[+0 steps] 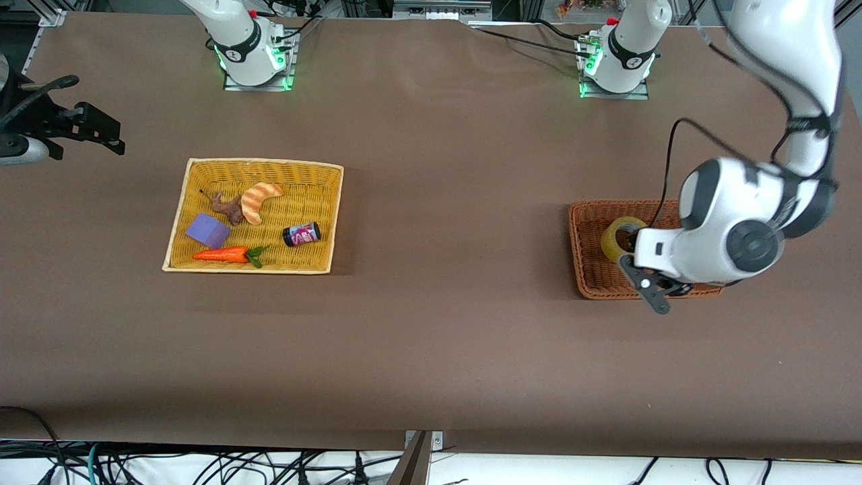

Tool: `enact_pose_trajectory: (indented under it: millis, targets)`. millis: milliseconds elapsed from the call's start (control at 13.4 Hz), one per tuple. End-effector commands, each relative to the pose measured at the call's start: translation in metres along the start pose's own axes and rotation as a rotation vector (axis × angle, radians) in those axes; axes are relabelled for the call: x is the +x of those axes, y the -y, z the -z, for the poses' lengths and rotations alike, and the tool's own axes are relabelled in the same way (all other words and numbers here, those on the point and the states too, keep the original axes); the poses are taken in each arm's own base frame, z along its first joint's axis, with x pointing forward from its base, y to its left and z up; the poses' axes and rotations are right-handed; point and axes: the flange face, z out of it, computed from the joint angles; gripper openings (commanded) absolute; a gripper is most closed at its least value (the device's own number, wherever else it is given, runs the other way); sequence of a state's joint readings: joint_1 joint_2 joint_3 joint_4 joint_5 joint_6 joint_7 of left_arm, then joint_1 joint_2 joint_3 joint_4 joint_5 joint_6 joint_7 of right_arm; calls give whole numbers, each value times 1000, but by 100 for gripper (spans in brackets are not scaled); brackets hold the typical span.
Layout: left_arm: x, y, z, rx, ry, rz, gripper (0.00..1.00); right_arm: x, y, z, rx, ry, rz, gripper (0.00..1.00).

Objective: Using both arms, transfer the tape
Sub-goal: 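Lower the tape into the wicker basket with the left gripper, then open the left gripper and raise it away from the basket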

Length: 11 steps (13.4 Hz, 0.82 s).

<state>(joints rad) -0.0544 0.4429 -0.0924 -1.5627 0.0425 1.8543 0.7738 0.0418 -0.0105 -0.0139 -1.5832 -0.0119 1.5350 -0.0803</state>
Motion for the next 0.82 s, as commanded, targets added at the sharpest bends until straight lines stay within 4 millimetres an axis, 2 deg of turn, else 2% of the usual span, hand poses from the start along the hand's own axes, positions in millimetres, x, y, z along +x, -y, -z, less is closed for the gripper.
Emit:
enact_pose_trajectory:
  millis: [0,74,149,298,372,521,595,744]
  targets:
    - [-1,-20,73,19,-62,135,100,-3,-3,5,-9,-9,6,100]
    - [1,-23,91,27,-87,207,100,-3,-3,4,-9,-8,9,100]
    - [2,-36,114,44,-115,261,100,-3,-3,3,-8,-5,5,100]
    - [-15,-58,140,55,-140,385,100,-2,-2,4,-6,-13,2,100]
    - [-27,-68,148,58,-145,467,100,-1,-2,2,-4,-8,2,100]
    - [-59,-83,153,52,-166,718,100,0,-1,2,-1,-10,4,100]
    - [-64,-86,150,46,-181,841,100,0,-1,1,-3,-8,4,100]
    - [-71,-91,157,46,-195,904,100,-1,-2,2,-3,-8,2,100]
